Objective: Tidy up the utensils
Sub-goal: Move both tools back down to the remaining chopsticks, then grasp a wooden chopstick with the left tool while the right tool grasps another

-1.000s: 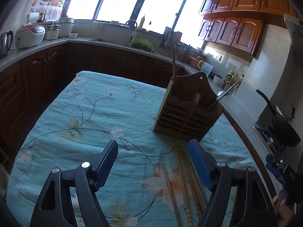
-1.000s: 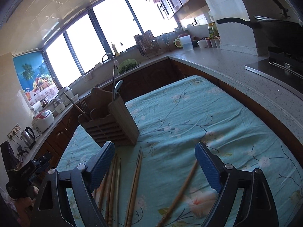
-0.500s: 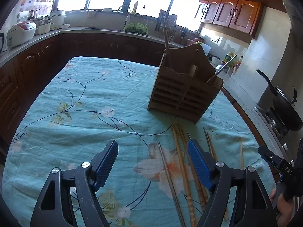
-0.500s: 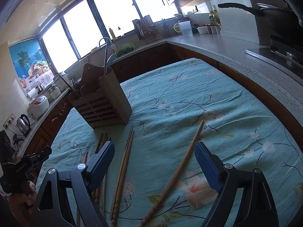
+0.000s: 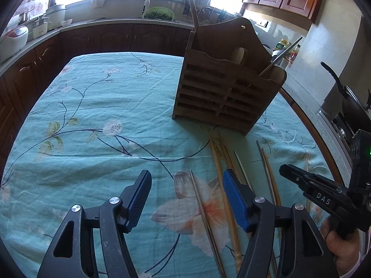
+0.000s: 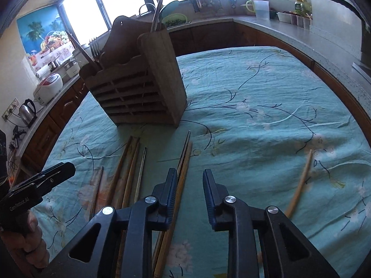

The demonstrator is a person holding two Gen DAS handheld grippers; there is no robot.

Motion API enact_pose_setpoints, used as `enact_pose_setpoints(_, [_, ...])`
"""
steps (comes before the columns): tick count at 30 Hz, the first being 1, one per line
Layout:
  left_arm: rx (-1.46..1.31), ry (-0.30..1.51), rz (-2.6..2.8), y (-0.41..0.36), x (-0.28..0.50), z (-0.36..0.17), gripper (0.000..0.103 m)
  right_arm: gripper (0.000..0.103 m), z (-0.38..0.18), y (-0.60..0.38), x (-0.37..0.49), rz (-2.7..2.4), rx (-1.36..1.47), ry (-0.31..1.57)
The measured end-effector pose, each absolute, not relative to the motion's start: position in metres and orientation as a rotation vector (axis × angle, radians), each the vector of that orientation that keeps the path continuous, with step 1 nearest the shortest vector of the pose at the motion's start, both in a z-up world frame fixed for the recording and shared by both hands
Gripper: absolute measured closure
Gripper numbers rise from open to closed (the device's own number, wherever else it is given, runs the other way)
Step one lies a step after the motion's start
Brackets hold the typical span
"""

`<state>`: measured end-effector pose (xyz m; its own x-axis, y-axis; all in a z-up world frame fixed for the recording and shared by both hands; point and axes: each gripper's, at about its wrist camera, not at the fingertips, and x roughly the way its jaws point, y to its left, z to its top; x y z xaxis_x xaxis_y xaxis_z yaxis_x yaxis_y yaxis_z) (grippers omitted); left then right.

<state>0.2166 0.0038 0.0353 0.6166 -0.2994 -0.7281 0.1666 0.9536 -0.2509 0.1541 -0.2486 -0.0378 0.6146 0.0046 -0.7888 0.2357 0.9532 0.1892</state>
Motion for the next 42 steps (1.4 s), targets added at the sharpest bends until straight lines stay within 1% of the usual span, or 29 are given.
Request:
enact_pose_setpoints(3, [-0.153, 0.881, -0.277, -0.002, 0.224, 0.030, 0.041, 0.087, -0.049, -0.245, 0.166, -0.140, 0.254, 0.953])
enact_pose_setpoints(5, [-0.138, 0.896, -0.283, -0.007, 0.230, 0.026, 0.041, 0.089, -0.050, -0.244, 0.167, -0.150, 0.224, 0.956])
enact_pose_setpoints(11, [-0.070, 0.944, -0.313, -0.031, 0.255, 0.013, 0.047, 0.091, -0.048, -0.258, 0.157, -0.158, 0.216, 0.963])
enact_pose_setpoints(15, [-0.012, 0.963, -0.326, -0.050, 0.277, 0.006, 0.050, 0.091, -0.048, -0.275, 0.159, -0.178, 0.272, 0.965])
enact_pose_setpoints(17, [0.018, 0.983, -0.331, -0.060, 0.289, 0.002, 0.055, 0.089, -0.047, -0.279, 0.165, -0.196, 0.265, 0.960])
enact_pose_setpoints(18, [0.034, 0.993, -0.329, -0.065, 0.295, -0.001, 0.061, 0.088, -0.048, -0.280, 0.169, -0.199, 0.273, 0.958])
enact_pose_setpoints(19, [0.048, 0.998, -0.328, -0.070, 0.299, -0.003, 0.063, 0.088, -0.048, -0.282, 0.173, -0.200, 0.276, 0.959])
enact_pose_setpoints(20, [0.061, 0.991, -0.326, -0.073, 0.303, -0.003, 0.064, 0.088, -0.048, -0.282, 0.177, -0.204, 0.271, 0.957])
enact_pose_setpoints(21, [0.069, 0.993, -0.322, -0.075, 0.306, -0.004, 0.066, 0.088, -0.049, -0.282, 0.180, -0.207, 0.267, 0.957])
enact_pose_setpoints(22, [0.068, 1.000, -0.322, -0.078, 0.310, -0.004, 0.075, 0.087, -0.049, -0.282, 0.183, -0.208, 0.264, 0.954])
enact_pose_setpoints(24, [0.096, 0.997, -0.308, -0.083, 0.314, -0.008, 0.084, 0.087, -0.050, -0.282, 0.186, -0.206, 0.260, 0.951])
enact_pose_setpoints(26, [0.124, 0.977, -0.308, -0.089, 0.313, -0.010, 0.090, 0.088, -0.051, -0.282, 0.186, -0.208, 0.261, 0.951])
enact_pose_setpoints(27, [0.126, 0.977, -0.316, -0.090, 0.313, -0.011, 0.096, 0.089, -0.051, -0.281, 0.186, -0.210, 0.254, 0.952])
enact_pose_setpoints(28, [0.121, 0.979, -0.321, -0.091, 0.314, -0.012, 0.097, 0.094, -0.051, -0.282, 0.186, -0.216, 0.254, 0.952])
enact_pose_setpoints(31, [0.066, 0.987, -0.345, -0.088, 0.315, -0.014, 0.098, 0.097, -0.049, -0.285, 0.183, -0.207, 0.300, 0.946])
enact_pose_setpoints(35, [-0.004, 0.956, -0.374, -0.075, 0.305, -0.005, 0.099, 0.098, -0.034, -0.285, 0.170, -0.176, 0.353, 0.900])
enact_pose_setpoints(42, [-0.141, 0.852, -0.420, -0.044, 0.274, 0.033, 0.099, 0.098, 0.018, -0.274, 0.143, -0.124, 0.378, 0.774])
